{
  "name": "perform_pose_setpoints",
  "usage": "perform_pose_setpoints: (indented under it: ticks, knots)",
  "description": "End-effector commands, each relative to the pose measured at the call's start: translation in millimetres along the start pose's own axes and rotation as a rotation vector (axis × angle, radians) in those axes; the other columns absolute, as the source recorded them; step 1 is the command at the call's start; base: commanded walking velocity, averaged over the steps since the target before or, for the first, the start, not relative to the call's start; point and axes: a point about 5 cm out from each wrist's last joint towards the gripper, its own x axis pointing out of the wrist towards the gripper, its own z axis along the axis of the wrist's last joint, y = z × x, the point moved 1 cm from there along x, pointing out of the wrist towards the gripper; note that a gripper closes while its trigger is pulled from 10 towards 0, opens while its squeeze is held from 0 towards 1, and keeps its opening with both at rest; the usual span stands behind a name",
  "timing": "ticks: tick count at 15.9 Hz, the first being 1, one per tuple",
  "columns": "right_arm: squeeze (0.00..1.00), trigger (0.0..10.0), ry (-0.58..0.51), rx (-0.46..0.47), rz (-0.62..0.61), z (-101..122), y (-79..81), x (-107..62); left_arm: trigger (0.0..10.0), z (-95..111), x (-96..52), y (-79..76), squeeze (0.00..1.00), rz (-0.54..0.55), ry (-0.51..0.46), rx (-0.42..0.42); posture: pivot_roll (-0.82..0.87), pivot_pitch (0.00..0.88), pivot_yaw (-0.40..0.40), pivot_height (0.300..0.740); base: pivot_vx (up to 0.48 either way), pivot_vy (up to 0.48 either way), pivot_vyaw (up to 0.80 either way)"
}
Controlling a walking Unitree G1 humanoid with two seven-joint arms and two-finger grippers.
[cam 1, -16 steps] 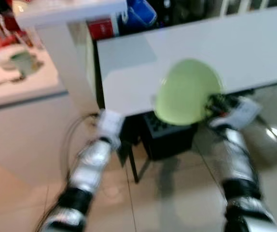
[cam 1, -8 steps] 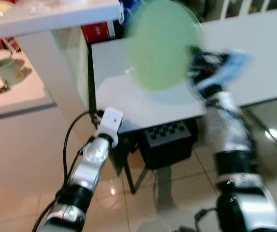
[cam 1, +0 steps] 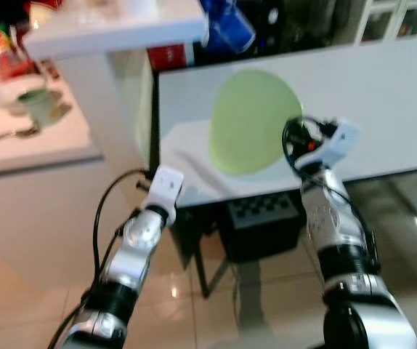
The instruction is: Setting the table
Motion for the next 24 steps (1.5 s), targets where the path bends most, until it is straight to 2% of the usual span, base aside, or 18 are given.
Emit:
perform_pose_setpoints:
  ticks: [1,8,11,14,16,17,19,21,23,24]
  knots:
    - [0.0,10.0,-0.047,-0.015,0.01,9.7,1.7,2.5,10.0,4.1,2.2,0.2,0.0,-0.004,-0.007,0.004,0.0,0.0,0.11,0.74,0.458,0.0,0.0]
    - [0.0,10.0,-0.019,-0.033,0.047,-0.9,11.5,-0.2,10.0,2.5,2.4,0.2,0.0,-0.005,0.008,0.024,0.0,0.0,0.118,0.74,0.408,-0.154,0.0]
    - [0.0,10.0,-0.001,-0.032,0.057,-6.7,14.3,-1.5,10.0,3.5,1.6,-1.3,0.0,-0.011,-0.006,0.063,0.0,0.0,0.119,0.74,0.216,-0.368,0.0]
    - [0.0,10.0,0.051,-0.07,0.164,-14.7,32.4,-0.1,10.0,6.5,1.7,1.0,0.0,0.009,-0.017,0.049,0.0,0.0,0.12,0.74,0.0,0.0,0.0]
    - [0.0,10.0,0.047,0.005,0.18,-10.6,39.4,6.6,10.0,6.2,1.4,2.2,0.0,0.013,-0.016,0.048,0.0,0.0,0.124,0.74,0.0,0.0,0.0]
    - [0.0,10.0,0.049,0.035,0.143,-9.2,34.4,11.0,10.0,6.1,1.0,2.2,0.0,0.012,-0.017,0.048,0.01,0.0,0.126,0.74,0.0,0.0,0.0]
    - [0.0,10.0,0.087,0.089,-0.013,-13.5,4.3,15.2,10.0,6.6,-0.5,4.2,0.0,0.013,-0.023,0.053,0.02,0.0,0.131,0.74,0.0,0.0,0.0]
    - [0.0,10.0,0.105,0.085,-0.057,-16.4,-4.9,14.2,10.0,6.4,-1.2,5.5,0.0,0.016,-0.023,0.056,0.02,0.0,0.134,0.74,0.0,0.0,0.0]
    - [0.0,10.0,0.164,0.058,-0.203,-28.0,-34.1,5.5,10.0,5.7,-3.5,7.5,0.0,0.015,-0.022,0.065,0.03,0.0,0.141,0.74,0.0,0.0,0.0]
    - [0.0,10.0,0.185,0.058,-0.241,-32.3,-41.1,1.8,10.0,5.5,-4.5,8.1,0.0,0.014,-0.022,0.068,0.04,0.0,0.144,0.74,0.0,0.0,0.0]
